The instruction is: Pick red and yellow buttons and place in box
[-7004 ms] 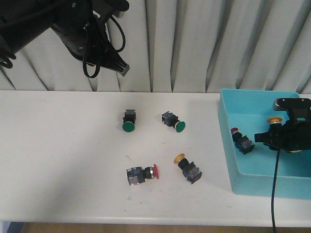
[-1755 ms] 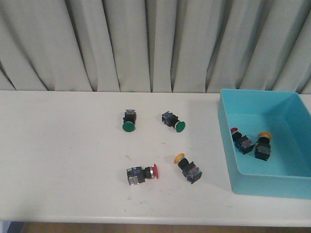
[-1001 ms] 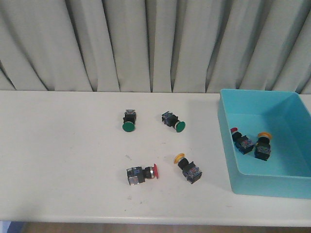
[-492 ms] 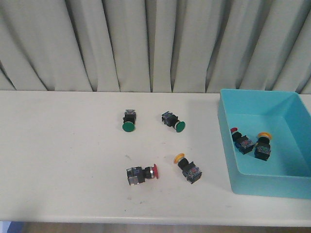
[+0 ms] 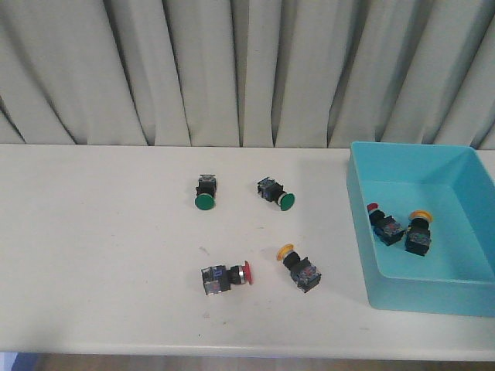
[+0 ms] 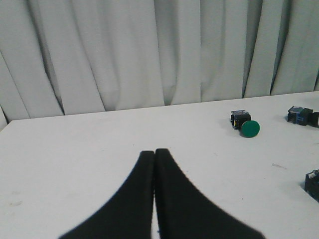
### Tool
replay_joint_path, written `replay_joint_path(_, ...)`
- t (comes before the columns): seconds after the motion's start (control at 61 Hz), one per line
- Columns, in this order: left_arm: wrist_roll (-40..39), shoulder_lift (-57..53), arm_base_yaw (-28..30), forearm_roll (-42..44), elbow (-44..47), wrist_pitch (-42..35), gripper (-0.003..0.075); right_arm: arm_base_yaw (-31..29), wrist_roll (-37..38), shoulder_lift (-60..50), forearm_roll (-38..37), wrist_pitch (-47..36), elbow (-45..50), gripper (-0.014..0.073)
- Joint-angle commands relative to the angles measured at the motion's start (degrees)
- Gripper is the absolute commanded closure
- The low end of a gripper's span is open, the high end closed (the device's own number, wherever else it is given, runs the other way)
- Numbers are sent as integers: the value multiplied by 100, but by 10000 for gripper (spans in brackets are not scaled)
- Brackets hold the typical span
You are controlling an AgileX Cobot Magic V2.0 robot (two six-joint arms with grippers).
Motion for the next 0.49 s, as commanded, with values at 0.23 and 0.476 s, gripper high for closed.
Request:
replay_joint_path(0.23,-8,-89,10,-34,280,-418,726,-7,310,-1504,-132,-1357,2116,601)
replay_joint_path(0.476,-8,-82,10,-34,280,-424,726,-7,310,-1833,-408,-820,2141,601)
